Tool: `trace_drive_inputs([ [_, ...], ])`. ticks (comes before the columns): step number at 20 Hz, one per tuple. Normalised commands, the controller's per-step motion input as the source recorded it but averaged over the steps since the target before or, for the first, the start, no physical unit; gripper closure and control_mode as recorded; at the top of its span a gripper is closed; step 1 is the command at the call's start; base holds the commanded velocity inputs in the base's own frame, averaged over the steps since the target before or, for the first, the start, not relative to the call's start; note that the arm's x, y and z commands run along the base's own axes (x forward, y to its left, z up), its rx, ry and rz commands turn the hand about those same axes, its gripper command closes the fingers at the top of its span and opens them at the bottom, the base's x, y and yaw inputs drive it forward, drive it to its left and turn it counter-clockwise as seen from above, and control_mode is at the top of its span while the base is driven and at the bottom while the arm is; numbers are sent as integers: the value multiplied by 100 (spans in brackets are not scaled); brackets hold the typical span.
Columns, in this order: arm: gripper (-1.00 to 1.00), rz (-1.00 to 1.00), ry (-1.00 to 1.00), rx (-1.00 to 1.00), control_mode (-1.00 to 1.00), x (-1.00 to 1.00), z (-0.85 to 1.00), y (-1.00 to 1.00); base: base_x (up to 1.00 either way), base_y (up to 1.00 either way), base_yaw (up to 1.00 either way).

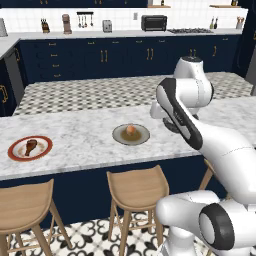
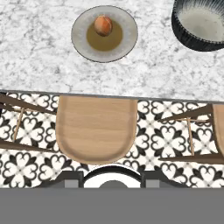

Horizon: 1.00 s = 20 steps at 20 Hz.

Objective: Pick the chicken drumstick and onion from their plates and place them in the bowl. Then put the bowl in the fridge.

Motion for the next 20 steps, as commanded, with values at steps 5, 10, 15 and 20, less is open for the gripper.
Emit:
trace_drive_inputs([
  [5, -100, 1, 1, 0, -100, -17, -16, 17, 0, 0, 0],
  [10, -100, 0, 0, 0, -100, 80, -58, 8, 0, 0, 0],
  [15, -100, 0, 1, 0, -100, 99, -35, 4, 0, 0, 0],
  [20, -100, 0, 2, 0, -100, 91, -31, 15, 0, 0, 0],
])
